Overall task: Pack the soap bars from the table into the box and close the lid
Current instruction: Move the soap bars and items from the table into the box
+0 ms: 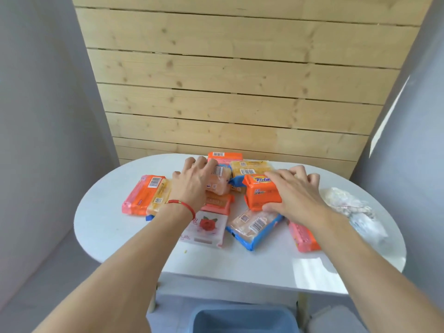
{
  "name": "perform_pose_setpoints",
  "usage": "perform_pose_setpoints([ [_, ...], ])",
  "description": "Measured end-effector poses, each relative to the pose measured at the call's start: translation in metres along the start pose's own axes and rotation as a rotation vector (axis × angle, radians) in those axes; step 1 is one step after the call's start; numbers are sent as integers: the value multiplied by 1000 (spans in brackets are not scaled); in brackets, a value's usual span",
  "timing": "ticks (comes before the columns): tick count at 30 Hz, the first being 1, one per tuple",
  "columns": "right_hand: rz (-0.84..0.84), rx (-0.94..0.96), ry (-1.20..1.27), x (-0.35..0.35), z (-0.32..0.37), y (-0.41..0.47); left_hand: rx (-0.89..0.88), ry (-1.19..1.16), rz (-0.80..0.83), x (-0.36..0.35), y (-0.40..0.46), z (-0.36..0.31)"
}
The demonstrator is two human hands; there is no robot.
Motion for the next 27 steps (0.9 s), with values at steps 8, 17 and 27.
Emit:
perform_pose_setpoints([
  [8,-181,-71,-10,26,1,-21,-91,37,-182,45,-32,-14],
  [17,-186,12,302,105,8,-124,-27,-649,-270,101,-166,-54],
  [27,642,-163,213,-71,73,-250,856,-729,477,-105,-305,-16],
])
Point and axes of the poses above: each hand's wrist, its own y-axis towards the middle knuckle, its own x-axis out of the back of the hand, z = x × y, the point moved 8 cm from there along y, towards the middle knuckle, and after that the axes turned 8 degrees about -y, right-handed, at the moved point
